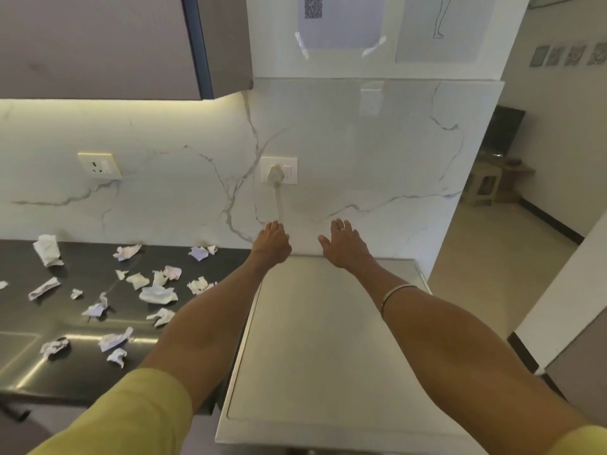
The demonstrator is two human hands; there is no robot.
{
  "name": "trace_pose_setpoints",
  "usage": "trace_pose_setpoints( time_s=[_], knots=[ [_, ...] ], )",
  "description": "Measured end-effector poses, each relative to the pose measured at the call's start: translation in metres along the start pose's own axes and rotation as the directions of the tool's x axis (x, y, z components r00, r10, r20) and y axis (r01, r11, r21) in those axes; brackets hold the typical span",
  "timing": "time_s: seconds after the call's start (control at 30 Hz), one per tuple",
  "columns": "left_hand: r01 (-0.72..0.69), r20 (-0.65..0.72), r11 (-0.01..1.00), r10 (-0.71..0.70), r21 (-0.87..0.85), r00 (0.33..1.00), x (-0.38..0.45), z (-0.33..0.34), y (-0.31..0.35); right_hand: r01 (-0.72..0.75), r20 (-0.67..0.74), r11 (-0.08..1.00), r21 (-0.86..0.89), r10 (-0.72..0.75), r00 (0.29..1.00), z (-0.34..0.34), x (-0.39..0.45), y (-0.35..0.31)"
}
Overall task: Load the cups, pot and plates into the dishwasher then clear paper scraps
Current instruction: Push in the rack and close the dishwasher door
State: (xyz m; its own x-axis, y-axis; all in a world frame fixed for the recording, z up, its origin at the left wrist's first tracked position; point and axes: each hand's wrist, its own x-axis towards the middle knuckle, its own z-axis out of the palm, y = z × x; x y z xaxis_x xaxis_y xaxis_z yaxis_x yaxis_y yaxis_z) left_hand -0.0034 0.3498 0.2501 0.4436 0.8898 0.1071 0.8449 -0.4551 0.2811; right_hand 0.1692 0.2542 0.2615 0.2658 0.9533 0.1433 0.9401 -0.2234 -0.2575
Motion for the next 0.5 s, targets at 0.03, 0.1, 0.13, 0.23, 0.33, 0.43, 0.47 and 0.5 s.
trace_pose_setpoints(
  time_s=[0.03, 0.1, 0.13, 0.23, 0.33, 0.43, 0.47, 0.5],
  knots=[
    [0.012, 0.009, 1.0, -0.012, 0.005, 1.0, -0.011, 0.001, 0.002, 0.005, 0.005, 1.0, 0.003, -0.005, 1.0, -0.002, -0.011, -0.001],
    [0.024, 0.009, 0.999, -0.025, 0.033, 1.0, -0.033, 0.006, 0.006, 0.029, 0.007, 1.0, -0.003, -0.029, 1.0, -0.004, -0.031, -0.002],
    [0.036, 0.016, 0.999, -0.036, 0.026, 0.999, -0.045, 0.008, 0.009, 0.039, 0.019, 0.999, -0.005, -0.039, 0.999, -0.003, -0.042, -0.003],
    [0.053, 0.061, 0.999, -0.053, 0.01, 0.997, -0.078, 0.017, 0.014, 0.058, 0.051, 0.998, -0.034, -0.056, 0.997, 0.004, -0.07, -0.002],
    [0.056, 0.078, 0.998, -0.057, 0.019, 0.995, -0.108, 0.024, 0.018, 0.066, 0.083, 0.997, -0.033, -0.064, 0.994, 0.007, -0.1, -0.006],
    [0.06, 0.114, 0.998, -0.058, -0.009, 0.992, -0.135, 0.031, 0.017, 0.053, 0.102, 0.998, -0.022, -0.05, 0.993, 0.016, -0.124, -0.007],
    [0.063, 0.109, 0.998, -0.061, -0.011, 0.992, -0.143, 0.032, 0.016, 0.052, 0.104, 0.998, -0.03, -0.048, 0.993, 0.019, -0.131, -0.007],
    [0.068, 0.102, 0.998, -0.067, -0.013, 0.993, -0.151, 0.032, 0.014, 0.05, 0.107, 0.998, -0.04, -0.045, 0.993, 0.021, -0.137, -0.007]
  ],
)
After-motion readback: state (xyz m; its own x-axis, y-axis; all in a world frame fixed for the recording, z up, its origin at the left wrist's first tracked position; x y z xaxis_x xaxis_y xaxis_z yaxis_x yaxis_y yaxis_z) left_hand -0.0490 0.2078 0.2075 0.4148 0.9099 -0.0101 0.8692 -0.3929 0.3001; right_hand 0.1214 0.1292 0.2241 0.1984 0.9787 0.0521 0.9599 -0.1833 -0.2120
